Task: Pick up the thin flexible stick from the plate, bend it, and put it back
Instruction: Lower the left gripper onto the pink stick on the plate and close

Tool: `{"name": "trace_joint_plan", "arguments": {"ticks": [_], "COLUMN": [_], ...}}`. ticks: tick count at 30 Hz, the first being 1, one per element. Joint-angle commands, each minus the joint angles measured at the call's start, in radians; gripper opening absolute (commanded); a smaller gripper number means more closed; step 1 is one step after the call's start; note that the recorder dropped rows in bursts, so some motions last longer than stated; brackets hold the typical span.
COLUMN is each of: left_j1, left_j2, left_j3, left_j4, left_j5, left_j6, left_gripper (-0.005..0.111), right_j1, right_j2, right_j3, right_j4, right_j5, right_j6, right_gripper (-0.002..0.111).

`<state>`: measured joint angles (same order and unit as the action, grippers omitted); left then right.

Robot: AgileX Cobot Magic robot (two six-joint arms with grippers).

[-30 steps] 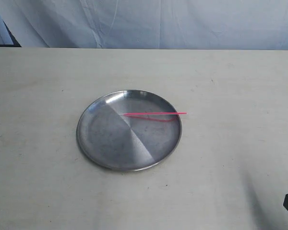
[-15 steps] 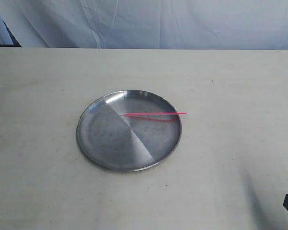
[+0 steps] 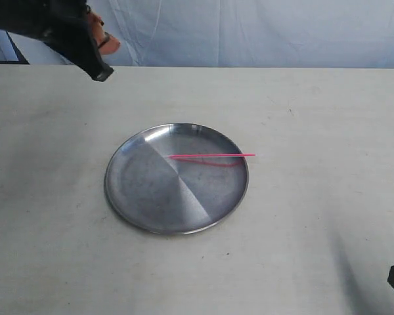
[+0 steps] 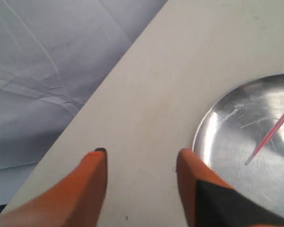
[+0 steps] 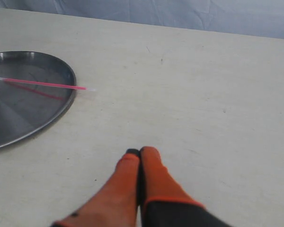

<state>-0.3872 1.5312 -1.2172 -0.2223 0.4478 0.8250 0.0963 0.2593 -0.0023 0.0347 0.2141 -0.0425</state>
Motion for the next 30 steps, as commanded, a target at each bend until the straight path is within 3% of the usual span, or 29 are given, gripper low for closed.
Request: {"name": "trace_joint_plan", "arguments": {"ticks": [1,9,15,18,24,30], "left_j1": [-0.006,-0.006,-0.006,-0.025,-0.136,-0.154], "left_j2": [0.143,0.411,0.587,0.681,0.768,0.825], "left_j3": [-0.128,-0.357,-0.516,-0.604,-0.680,-0.707], "left_j4": [-0.027,-0.256,-0.267,-0.271,-0.251,-0.258], "left_j5": [0.139,0.415,0.451,0.566,0.562,0.566], "left_j6": [0.113,0.409,0.416,0.416,0.423,0.408], "left_gripper": [0.057,0.054,0.054,0.054,0.054,0.054], "right_j1": [-0.004,-0.004,-0.004,-0.004,-0.004,-0.004], "right_j2": [-0.006,-0.006,-0.006,-0.006,-0.006,-0.006], "right_j3": [0.002,0.002,0.002,0.002,0.002,0.002], "right_j4": [-0.003,-0.003,0.001,0.001,0.001,0.001], "right_j5": [-0.013,-0.013,-0.013,-0.013,-0.013,-0.013], "right_j6": [0.000,0.000,0.000,0.000,0.000,0.000], "right_gripper": [0.000,0.000,0.000,0.000,0.000,0.000]}}
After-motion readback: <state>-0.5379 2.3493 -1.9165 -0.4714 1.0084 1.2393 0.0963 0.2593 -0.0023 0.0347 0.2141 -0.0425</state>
